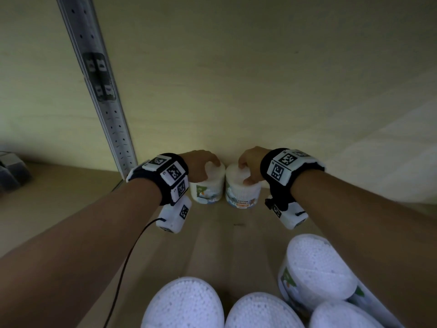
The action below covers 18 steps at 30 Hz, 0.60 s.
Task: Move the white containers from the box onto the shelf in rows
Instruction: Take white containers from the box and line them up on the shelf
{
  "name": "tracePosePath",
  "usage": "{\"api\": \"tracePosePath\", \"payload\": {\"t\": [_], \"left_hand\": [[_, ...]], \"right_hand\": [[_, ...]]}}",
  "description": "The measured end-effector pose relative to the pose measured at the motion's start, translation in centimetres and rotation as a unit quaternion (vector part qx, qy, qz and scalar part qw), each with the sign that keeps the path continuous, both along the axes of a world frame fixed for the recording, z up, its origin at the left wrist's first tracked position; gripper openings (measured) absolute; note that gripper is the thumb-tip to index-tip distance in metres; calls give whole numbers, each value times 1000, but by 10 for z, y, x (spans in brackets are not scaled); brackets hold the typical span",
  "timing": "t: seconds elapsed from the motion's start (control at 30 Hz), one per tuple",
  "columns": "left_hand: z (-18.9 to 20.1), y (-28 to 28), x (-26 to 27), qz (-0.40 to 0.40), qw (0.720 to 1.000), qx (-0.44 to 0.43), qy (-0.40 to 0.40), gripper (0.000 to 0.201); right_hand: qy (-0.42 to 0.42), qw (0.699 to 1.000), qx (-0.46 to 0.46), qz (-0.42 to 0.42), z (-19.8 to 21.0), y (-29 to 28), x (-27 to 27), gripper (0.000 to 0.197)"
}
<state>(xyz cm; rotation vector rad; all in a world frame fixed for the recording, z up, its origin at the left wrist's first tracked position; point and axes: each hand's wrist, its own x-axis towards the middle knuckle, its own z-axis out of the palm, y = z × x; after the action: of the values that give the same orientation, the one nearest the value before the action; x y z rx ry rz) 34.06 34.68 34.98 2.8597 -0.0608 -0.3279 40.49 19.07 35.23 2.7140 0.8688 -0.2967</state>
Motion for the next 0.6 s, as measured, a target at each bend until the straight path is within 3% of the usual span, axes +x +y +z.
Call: {"api": "tracePosePath", "payload": {"t": [0.1, 0.27, 0.6], "left_hand": [[1, 1, 0, 14, 1000, -3, 7, 56], [-13, -1, 1, 77, 994, 60, -49, 56], [-13, 1, 6, 48, 996, 60, -41, 58]], "right_hand": [[1, 1000, 12, 0, -1, -1, 1, 59], [-5, 1000, 30, 1, -5, -3, 1, 59], [11, 998, 53, -16, -8, -2, 4, 60]]}}
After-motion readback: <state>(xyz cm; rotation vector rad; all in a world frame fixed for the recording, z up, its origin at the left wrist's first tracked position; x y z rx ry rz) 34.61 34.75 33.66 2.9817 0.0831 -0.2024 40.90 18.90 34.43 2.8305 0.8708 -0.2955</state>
